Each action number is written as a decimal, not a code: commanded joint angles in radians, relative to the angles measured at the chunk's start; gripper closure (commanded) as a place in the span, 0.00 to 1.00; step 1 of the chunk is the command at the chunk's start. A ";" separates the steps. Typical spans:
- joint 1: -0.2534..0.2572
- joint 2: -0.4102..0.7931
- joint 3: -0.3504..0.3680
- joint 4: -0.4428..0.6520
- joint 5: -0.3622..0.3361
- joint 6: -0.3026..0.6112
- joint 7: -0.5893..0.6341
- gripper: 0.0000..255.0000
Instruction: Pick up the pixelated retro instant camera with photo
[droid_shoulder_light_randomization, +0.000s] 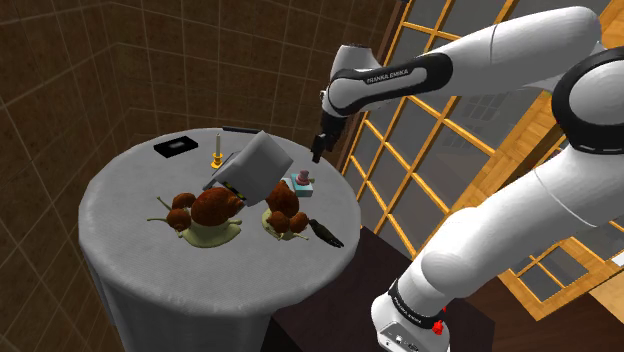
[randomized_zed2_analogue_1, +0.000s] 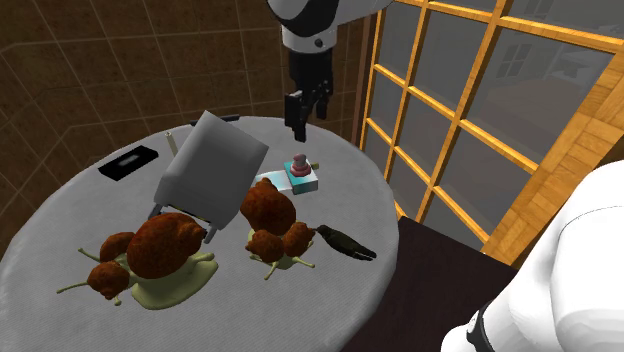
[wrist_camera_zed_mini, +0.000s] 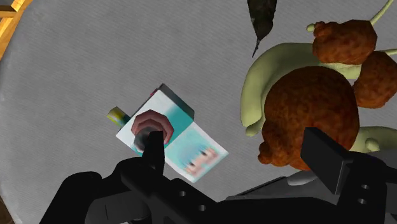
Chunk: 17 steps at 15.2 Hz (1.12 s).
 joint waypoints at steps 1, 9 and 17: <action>-0.004 0.079 -0.018 0.024 0.010 0.051 -0.027 0.00; -0.032 0.391 -0.062 0.167 0.096 0.197 -0.156 0.00; -0.074 0.612 -0.054 0.297 0.170 0.269 -0.241 0.00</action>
